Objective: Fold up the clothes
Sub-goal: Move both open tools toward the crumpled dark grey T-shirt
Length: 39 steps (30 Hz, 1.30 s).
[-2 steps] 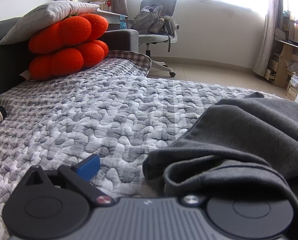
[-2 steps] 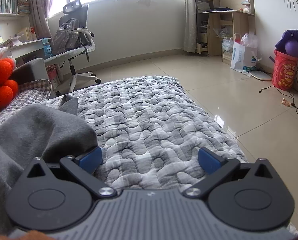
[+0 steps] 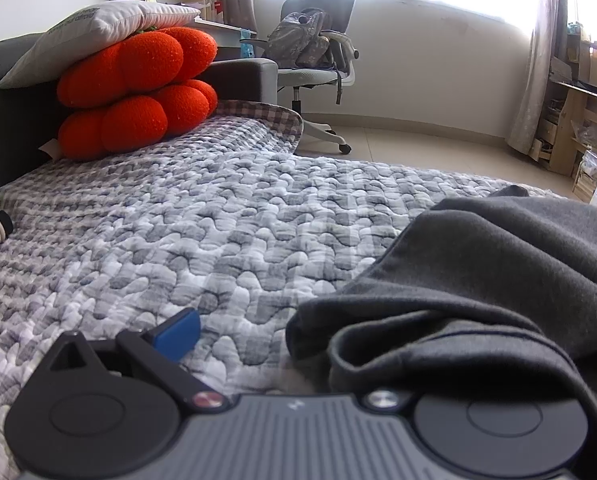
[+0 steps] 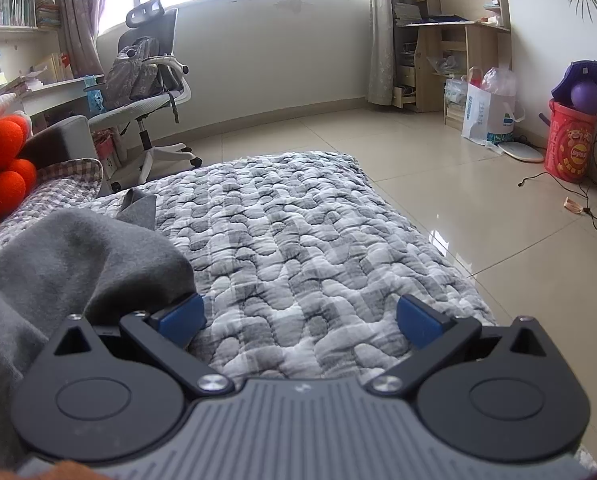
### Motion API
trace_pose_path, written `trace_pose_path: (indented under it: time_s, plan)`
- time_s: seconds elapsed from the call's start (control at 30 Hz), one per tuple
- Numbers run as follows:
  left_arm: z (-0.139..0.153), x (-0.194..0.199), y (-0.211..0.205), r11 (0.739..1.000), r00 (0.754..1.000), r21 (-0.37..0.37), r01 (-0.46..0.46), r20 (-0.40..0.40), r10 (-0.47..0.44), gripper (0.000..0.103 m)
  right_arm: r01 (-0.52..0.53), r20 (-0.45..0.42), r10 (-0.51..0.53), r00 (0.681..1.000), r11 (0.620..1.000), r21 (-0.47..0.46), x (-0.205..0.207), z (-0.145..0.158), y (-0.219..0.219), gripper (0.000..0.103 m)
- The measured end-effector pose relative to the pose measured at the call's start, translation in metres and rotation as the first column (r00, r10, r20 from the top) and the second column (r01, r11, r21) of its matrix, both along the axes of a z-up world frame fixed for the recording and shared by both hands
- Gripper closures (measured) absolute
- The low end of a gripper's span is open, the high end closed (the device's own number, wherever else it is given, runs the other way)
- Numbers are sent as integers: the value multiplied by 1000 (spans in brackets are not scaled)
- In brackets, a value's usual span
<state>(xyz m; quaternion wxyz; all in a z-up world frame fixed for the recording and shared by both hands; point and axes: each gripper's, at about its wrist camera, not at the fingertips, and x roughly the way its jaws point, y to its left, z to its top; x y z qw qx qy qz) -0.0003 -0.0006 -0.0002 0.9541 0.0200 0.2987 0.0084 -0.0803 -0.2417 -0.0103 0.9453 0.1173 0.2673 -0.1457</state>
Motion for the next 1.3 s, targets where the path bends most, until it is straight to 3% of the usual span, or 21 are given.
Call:
trace_pose_path:
  time_s: [0.2,0.23,0.43,0.63,0.77,0.93,1.13,1.3]
  plan:
    - [0,-1,1,999,1000,-38,-3,5,4,0,-4,13,4,1000,1000,-2,0,-2,3,0]
    - [-2,-3,-1,1000,1000,-13,2,14,-1,0,-4,14,4,1000,1000,0,0,-1,4,0]
    - [-1,-4,0,1000,1000,-26,1,5,-1,0,-6,19,6,1000,1000,12,1,3,4,0]
    - [-1,-23,3,999,1000,-30,29,3,-29,0,-15,80,8,997,995,97,-10,5,-7,0]
    - [-1,-36,6,999,999,-29,43,5,-42,0,-17,81,8,997,995,101,-9,8,-6,0]
    - [-2,-53,16,995,998,-90,42,40,-39,0,-28,87,18,996,993,117,-12,6,-13,0]
    - [-1,-57,16,995,998,-95,40,48,-35,0,-56,6,56,998,998,4,-10,5,-1,0]
    - [-2,-64,13,998,998,-44,53,43,-51,0,-57,11,57,998,998,21,-12,3,-5,0]
